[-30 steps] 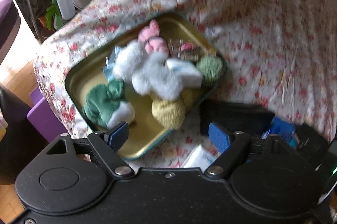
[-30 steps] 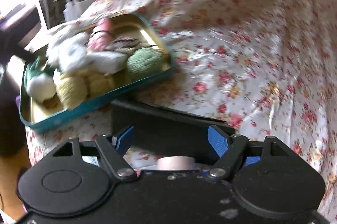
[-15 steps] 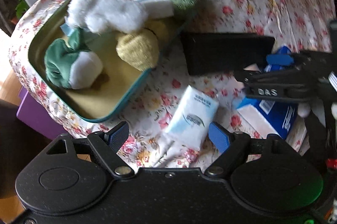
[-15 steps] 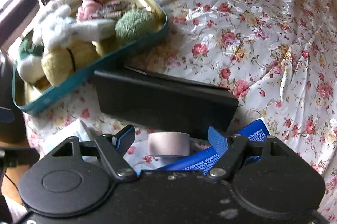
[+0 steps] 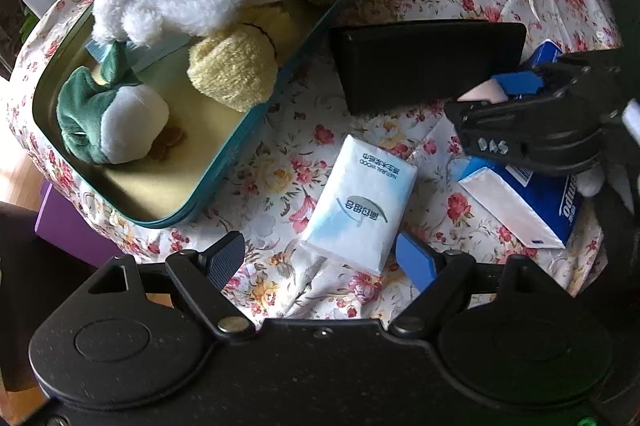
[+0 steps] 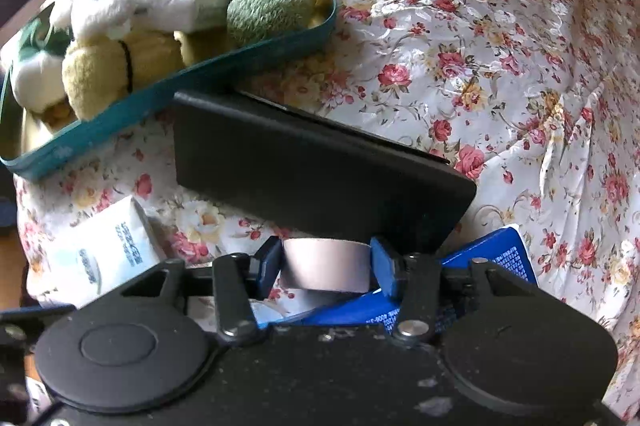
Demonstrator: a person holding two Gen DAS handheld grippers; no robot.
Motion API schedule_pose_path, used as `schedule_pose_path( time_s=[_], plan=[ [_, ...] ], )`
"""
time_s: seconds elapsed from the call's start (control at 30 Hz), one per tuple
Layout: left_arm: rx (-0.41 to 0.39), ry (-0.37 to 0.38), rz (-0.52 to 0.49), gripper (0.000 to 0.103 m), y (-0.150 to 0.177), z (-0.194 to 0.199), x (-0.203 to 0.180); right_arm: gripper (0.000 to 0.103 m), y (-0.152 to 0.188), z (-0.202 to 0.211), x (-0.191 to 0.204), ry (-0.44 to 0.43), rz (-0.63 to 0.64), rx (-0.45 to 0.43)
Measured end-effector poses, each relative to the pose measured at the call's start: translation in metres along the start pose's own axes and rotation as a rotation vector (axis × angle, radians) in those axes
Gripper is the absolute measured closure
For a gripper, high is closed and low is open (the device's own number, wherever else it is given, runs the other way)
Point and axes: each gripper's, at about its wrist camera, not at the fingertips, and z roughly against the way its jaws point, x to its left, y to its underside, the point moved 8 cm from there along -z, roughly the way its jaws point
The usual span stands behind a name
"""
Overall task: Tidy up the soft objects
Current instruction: 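Grasp the beige tape roll with the right tool, then grasp the white tissue packet with the left tool while the right tool holds the tape roll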
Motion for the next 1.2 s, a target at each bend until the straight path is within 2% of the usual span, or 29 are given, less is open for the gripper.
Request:
schedule_pose_path(
  time_s=[0.33,0.63,0.73,0.8,0.87,1.1,1.2],
  plan=[
    [-0.005,-0.011,-0.028,0.024,-0.006,-0.011,-0.009,0.055,-0.013,0.045,-0.039,-0.172,-0.245,-0.128],
    [0.023,-0.047,-0.04,0.024,-0.006,-0.032,-0.014,0.055,-0.015,0.055,-0.057,-0.195,-0.341,-0.174],
    [0.038,-0.028,-0.036,0.024,-0.007,-0.037,-0.017,0.055,-0.015,0.055,-0.059,-0.194,-0.352,-0.18],
    [0.053,-0.008,-0.031,0.03,-0.007,-0.041,-0.02,0.055,-0.013,0.057,-0.062,-0.194,-0.36,-0.183],
    [0.037,-0.027,-0.052,0.047,-0.009,-0.04,-0.024,0.055,-0.013,0.058,-0.063,-0.191,-0.367,-0.187],
    [-0.025,-0.002,-0.049,0.052,-0.022,-0.023,-0.037,0.055,-0.012,0.059,-0.076,-0.171,-0.419,-0.21],
    [-0.09,-0.004,-0.047,0.053,-0.033,-0.005,-0.036,0.055,-0.012,0.06,-0.082,-0.165,-0.452,-0.22]
  ],
)
